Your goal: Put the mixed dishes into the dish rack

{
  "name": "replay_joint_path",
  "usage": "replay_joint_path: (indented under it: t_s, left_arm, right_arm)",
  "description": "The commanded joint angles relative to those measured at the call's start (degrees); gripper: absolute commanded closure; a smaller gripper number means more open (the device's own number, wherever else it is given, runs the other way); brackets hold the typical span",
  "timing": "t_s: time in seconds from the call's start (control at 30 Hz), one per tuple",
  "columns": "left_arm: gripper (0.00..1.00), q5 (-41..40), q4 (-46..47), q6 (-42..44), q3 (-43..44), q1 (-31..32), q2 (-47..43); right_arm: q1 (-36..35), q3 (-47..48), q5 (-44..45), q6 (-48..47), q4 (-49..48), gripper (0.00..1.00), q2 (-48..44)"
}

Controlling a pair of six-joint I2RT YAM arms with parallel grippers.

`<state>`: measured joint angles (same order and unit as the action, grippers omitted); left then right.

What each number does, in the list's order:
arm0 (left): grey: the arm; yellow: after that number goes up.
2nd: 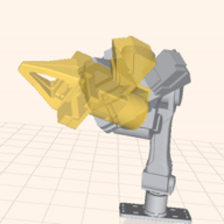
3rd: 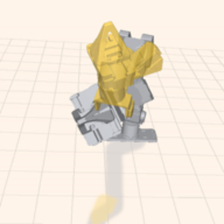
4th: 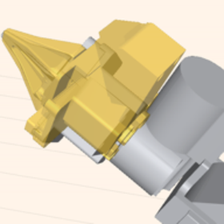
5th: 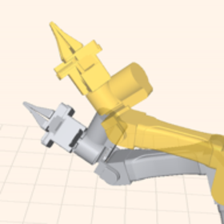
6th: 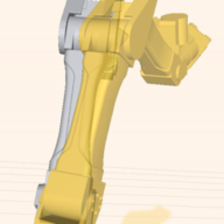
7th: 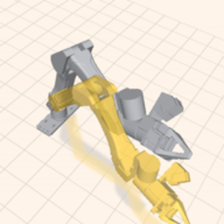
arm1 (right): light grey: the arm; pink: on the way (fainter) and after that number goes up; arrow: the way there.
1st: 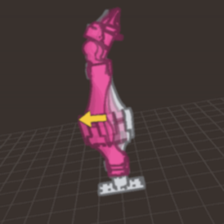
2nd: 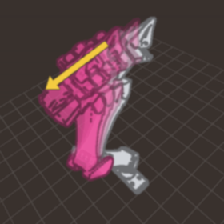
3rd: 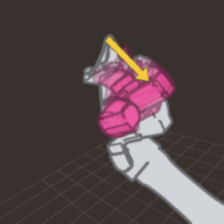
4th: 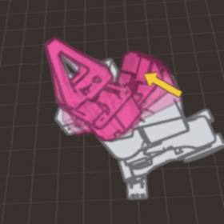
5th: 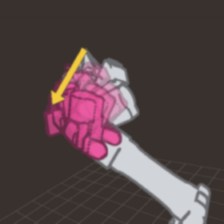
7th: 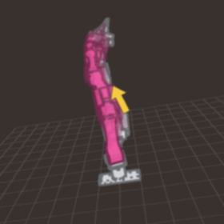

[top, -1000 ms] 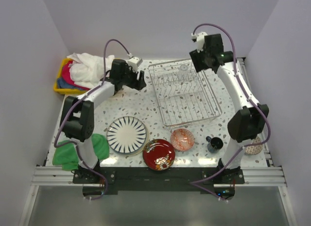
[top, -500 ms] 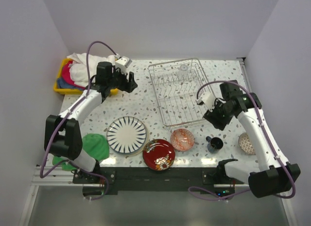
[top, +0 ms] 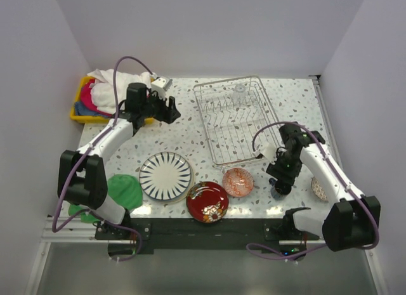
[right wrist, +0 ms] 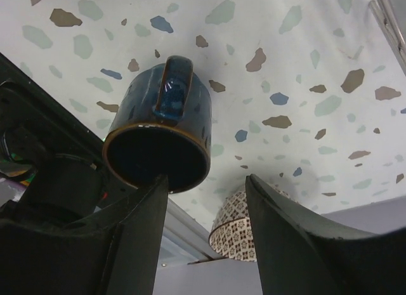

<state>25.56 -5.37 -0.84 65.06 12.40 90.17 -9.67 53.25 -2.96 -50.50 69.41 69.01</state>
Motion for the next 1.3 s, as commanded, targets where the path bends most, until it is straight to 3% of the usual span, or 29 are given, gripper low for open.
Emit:
replay_joint_path:
  t_s: [0.0, 0.1, 0.2, 0.23, 0.33, 0.47, 0.63, 0.73, 0.77, 0.83, 0.9, 0.97, 1.07, 1.27]
  left_arm:
    - [0.31, 2.1, 1.1, -0.3, -1.2, -0.1, -2.4]
    - [0.31, 2.8, 1.1, -1.7, -1.2, -0.1, -2.5]
    - [0.31, 3.6, 1.5, -4.0, -1.5, -0.1, -3.1]
    - [0.31, 3.8, 1.6, -4.9, -1.6, -0.1, -3.4]
    - [0.3, 5.4, 1.8, -10.4, -1.6, -0.1, -4.3]
    - [0.22, 12.6, 3.3, -22.4, -0.5, -0.1, -3.6]
    - [0.17, 17.2, 13.2, -39.7, -0.8, -0.1, -1.1]
    - [0.17, 19.0, 18.4, -45.2, 0.6, 0.3, 1.2]
    - [0.16, 19.6, 20.5, -46.3, 1.0, 0.4, 1.8]
    - [0.16, 19.8, 23.3, -50.2, 1.6, 0.8, 2.7]
    - [0.15, 18.7, 25.2, -54.1, 2.2, 1.3, 3.8]
    - [0.14, 18.9, 28.1, -56.3, 2.9, 2.4, 4.7]
    - [0.11, 19.0, 30.6, -58.4, 3.9, 4.1, 5.8]
    - [0.09, 17.6, 33.6, -60.2, 5.5, 5.3, 7.6]
  right_arm:
    - [0.2, -3.3, -0.1, -2.0, -5.0, 0.44, 2.8]
    - [0.3, -4.3, -0.6, -2.0, -7.5, 0.48, 5.2]
    - [0.2, -3.0, -1.8, -2.0, -6.5, 0.65, 6.2]
    - [0.3, -2.5, -2.0, -2.1, -5.6, 0.81, 6.2]
    - [0.3, 1.2, -2.7, -4.9, 0.6, 1.0, 3.9]
    - [0.3, 8.4, -2.0, -13.5, 11.5, 1.0, -1.3]
    - [0.3, 20.1, -1.2, -17.8, 12.7, 1.0, -4.8]
    - [0.1, 21.9, 0.4, -14.5, -3.3, 1.0, -7.7]
    - [-0.3, 21.2, 1.7, -12.1, -15.1, 1.0, -8.5]
    - [-1.8, 16.4, 4.8, -10.0, -28.3, 1.0, -11.0]
    - [-6.7, 9.4, 12.4, -10.1, -48.4, 1.0, -12.1]
    - [-12.6, 1.6, 16.7, -14.4, -68.8, 1.0, -12.4]
    - [-19.3, -3.8, 19.0, -20.1, -88.2, 1.0, -9.5]
    - [-29.0, -9.0, 23.8, -32.0, -118.0, 1.0, 2.8]
